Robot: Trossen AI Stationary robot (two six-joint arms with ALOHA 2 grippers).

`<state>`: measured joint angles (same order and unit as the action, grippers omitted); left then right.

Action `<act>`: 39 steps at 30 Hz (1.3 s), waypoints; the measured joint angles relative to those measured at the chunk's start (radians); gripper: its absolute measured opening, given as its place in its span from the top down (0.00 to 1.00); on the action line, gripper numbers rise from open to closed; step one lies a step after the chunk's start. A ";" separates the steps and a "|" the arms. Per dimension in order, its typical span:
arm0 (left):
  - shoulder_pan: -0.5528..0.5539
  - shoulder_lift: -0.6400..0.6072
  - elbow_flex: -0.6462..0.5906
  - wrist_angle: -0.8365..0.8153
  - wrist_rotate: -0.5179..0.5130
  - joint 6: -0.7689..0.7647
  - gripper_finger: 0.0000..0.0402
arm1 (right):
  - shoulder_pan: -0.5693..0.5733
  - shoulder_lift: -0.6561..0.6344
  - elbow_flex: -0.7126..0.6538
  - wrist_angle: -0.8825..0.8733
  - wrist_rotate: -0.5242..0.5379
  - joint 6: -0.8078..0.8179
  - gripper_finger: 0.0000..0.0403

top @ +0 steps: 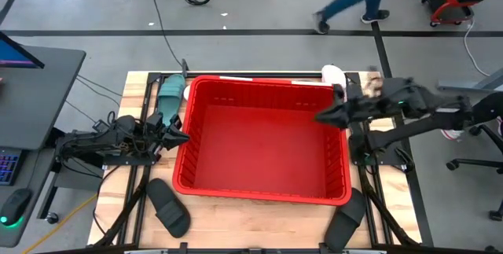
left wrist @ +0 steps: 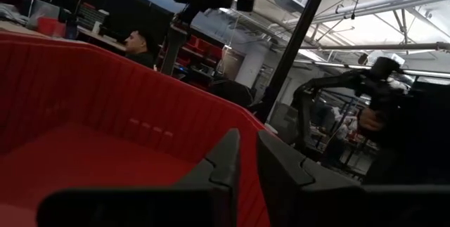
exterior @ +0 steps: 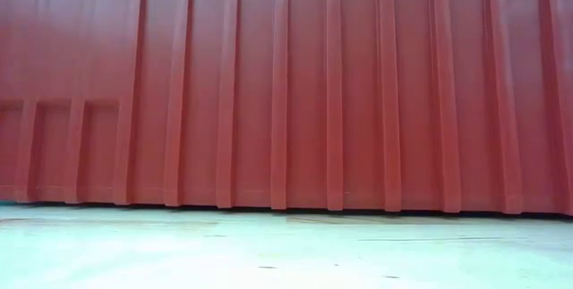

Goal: Pick and place slides into bin
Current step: Put the right black slide into the red bin

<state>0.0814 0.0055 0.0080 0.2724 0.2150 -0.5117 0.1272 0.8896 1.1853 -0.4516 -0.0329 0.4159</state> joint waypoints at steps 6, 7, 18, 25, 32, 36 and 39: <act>0.000 0.000 0.000 0.001 0.000 0.000 0.85 | 0.173 0.221 0.190 -0.235 0.098 0.137 0.93; 0.000 0.000 0.000 0.001 0.000 0.000 0.86 | 0.202 0.256 0.224 -0.281 0.121 0.168 0.94; 0.000 0.000 0.000 0.001 0.000 0.000 0.86 | 0.461 0.563 0.531 -0.651 0.163 0.400 0.95; 0.000 0.000 0.000 0.001 0.000 0.000 0.85 | 0.650 0.688 0.625 -0.780 0.163 0.426 0.95; 0.000 0.000 0.000 0.001 0.000 0.000 0.87 | 0.851 0.792 0.624 -0.838 0.159 0.469 0.95; 0.000 0.000 0.000 0.001 0.000 0.000 0.87 | 0.949 0.851 0.624 -0.842 0.194 0.562 0.95; 0.000 0.000 0.000 0.001 0.000 0.000 0.86 | 1.005 0.886 0.624 -0.844 0.235 0.667 0.95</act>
<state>0.0814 0.0055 0.0080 0.2729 0.2151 -0.5117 1.1321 1.7761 1.8091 -1.2953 0.2021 1.0831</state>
